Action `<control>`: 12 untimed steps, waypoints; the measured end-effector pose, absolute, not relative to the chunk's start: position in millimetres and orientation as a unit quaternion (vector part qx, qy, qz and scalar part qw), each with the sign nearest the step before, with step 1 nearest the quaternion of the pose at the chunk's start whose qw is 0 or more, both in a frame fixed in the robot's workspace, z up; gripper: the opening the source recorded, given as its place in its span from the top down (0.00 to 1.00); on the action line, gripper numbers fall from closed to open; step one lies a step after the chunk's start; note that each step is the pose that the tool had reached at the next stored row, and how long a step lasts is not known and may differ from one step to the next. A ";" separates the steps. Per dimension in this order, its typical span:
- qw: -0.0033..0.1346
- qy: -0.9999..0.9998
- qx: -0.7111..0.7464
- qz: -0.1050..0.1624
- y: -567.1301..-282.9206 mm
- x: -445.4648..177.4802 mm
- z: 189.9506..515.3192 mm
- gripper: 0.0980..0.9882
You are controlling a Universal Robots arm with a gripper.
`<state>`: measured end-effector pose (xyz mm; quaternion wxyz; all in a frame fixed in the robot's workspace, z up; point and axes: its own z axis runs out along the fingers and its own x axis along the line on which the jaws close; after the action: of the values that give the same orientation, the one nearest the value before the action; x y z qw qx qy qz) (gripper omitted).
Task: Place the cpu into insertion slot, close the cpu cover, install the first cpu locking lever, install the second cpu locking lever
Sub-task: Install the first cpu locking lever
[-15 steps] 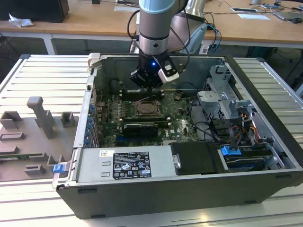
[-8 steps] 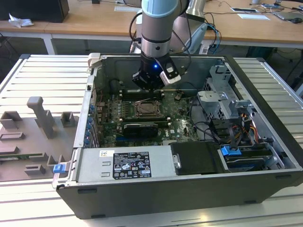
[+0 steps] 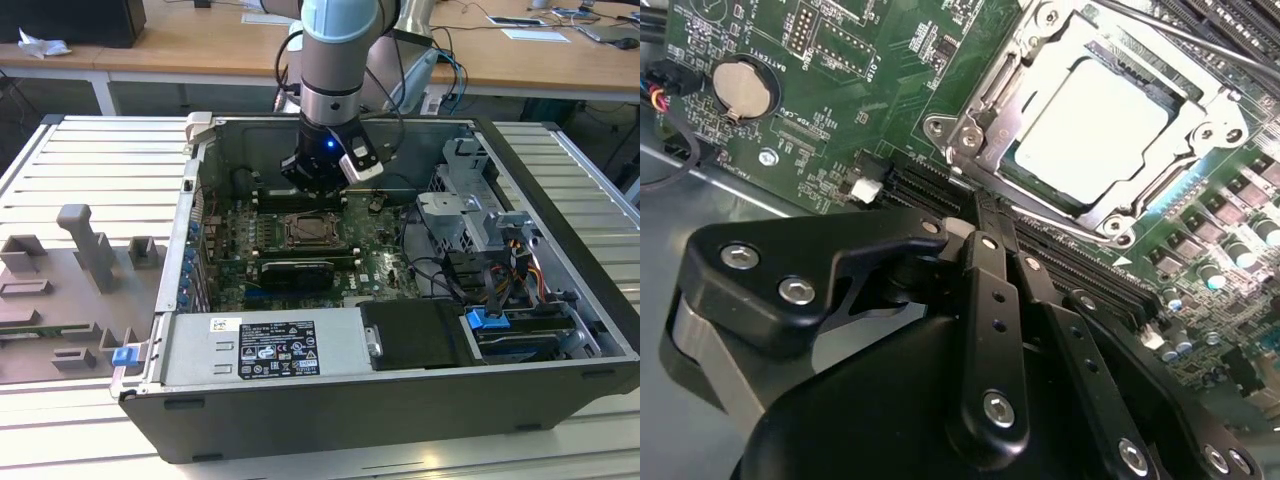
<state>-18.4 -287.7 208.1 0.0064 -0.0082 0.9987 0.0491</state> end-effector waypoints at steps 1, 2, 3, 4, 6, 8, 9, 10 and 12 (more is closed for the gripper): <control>0.006 0.999 -0.008 0.049 -287.7 -18.3 206.7 0.99; 0.006 0.999 -0.008 0.048 -287.6 -18.2 204.8 0.99; 0.006 0.999 -0.008 0.047 -287.8 -18.2 203.5 0.99; 0.006 0.999 -0.008 0.047 -287.8 -18.2 203.1 0.99; 0.006 0.999 -0.008 0.047 -287.7 -18.2 201.8 0.99; 0.006 0.999 -0.008 0.047 -287.7 -18.2 201.7 0.99; 0.006 0.999 -0.008 0.047 -287.7 -18.2 201.7 0.99; 0.006 0.999 -0.008 0.047 -287.7 -18.2 201.8 0.99; 0.007 0.999 -0.008 0.048 -287.6 -18.1 202.7 0.99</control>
<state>-18.1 -287.6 202.7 0.0065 -0.0083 0.9988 0.0475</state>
